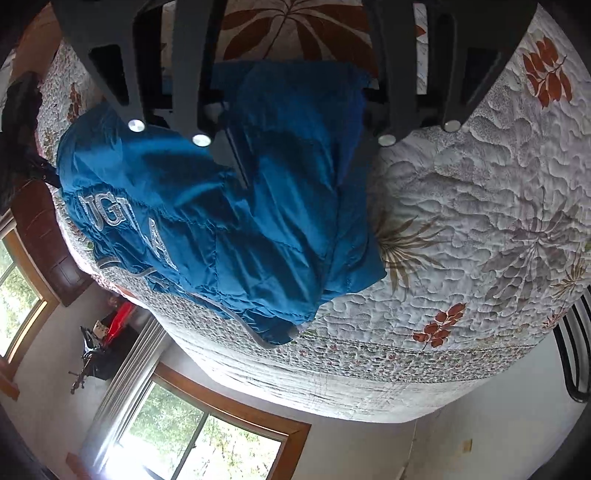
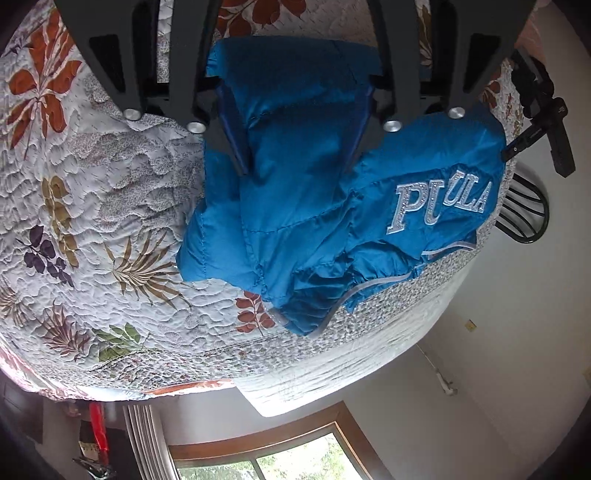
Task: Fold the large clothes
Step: 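Grasp the folded jacket edge with both tools and fold it further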
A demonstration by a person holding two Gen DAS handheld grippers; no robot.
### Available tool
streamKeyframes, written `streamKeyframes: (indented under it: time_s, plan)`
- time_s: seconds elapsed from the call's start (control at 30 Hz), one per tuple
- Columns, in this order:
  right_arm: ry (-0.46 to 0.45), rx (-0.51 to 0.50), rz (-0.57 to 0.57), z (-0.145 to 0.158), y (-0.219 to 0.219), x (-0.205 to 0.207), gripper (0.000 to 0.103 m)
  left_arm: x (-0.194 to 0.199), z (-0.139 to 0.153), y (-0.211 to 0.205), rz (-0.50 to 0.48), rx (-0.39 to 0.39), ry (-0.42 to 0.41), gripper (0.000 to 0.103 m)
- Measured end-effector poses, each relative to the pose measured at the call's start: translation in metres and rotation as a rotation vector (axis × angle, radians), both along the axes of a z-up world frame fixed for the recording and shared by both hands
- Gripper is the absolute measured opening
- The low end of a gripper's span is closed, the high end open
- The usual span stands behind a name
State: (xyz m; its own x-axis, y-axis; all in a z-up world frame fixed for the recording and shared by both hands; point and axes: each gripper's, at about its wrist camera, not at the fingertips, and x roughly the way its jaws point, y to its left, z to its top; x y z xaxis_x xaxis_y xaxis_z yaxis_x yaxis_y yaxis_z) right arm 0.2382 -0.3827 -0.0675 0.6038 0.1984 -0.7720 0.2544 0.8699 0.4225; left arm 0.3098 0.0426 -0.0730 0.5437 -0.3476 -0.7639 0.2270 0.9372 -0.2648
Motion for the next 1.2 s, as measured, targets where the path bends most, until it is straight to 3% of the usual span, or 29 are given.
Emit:
streamKeyframes:
  time_s: [0.07, 0.13, 0.23, 0.37, 0.47, 0.53, 0.7, 0.77, 0.87, 0.93, 1.07, 1.2]
  plan:
    - [-0.008, -0.021, -0.014, 0.004, 0.000, -0.002, 0.023, -0.001, 0.002, -0.005, 0.007, 0.026, -0.018, 0.026]
    - [-0.043, -0.006, -0.026, 0.009, -0.003, -0.006, 0.016, 0.000, 0.006, -0.004, 0.020, 0.014, -0.034, 0.020]
    - [-0.032, 0.010, -0.041, 0.002, -0.008, -0.003, 0.015, 0.007, 0.003, -0.002, 0.029, 0.011, -0.032, 0.018]
    - [0.028, 0.017, -0.042, -0.026, -0.008, 0.012, 0.018, 0.025, -0.028, -0.011, 0.020, 0.050, 0.009, 0.018]
    - [0.037, -0.011, -0.034, -0.034, -0.003, 0.018, 0.019, 0.020, -0.030, -0.027, 0.016, 0.151, -0.043, 0.019]
    - [0.041, -0.022, -0.032, -0.030, -0.002, 0.017, 0.019, 0.019, -0.028, -0.029, 0.015, 0.177, -0.049, 0.019]
    - [-0.005, -0.047, -0.037, -0.002, -0.005, 0.003, 0.027, 0.014, -0.003, -0.011, 0.006, 0.141, -0.039, 0.023]
    - [-0.051, -0.048, -0.028, 0.015, -0.007, -0.001, 0.037, 0.014, 0.014, 0.000, 0.008, 0.095, -0.062, 0.036]
    - [-0.077, -0.021, 0.004, 0.033, -0.010, 0.014, 0.053, 0.025, 0.033, -0.001, 0.001, 0.086, -0.084, 0.040]
    - [-0.055, -0.020, 0.019, 0.035, -0.013, 0.037, 0.060, 0.042, 0.035, -0.010, -0.019, 0.100, -0.062, 0.041]
    - [0.007, -0.017, 0.062, 0.024, -0.011, 0.079, 0.065, 0.078, 0.020, -0.030, -0.040, 0.121, 0.007, 0.041]
    - [0.093, -0.063, 0.037, 0.004, -0.014, 0.111, 0.073, 0.104, 0.006, -0.044, -0.055, 0.155, 0.042, 0.050]
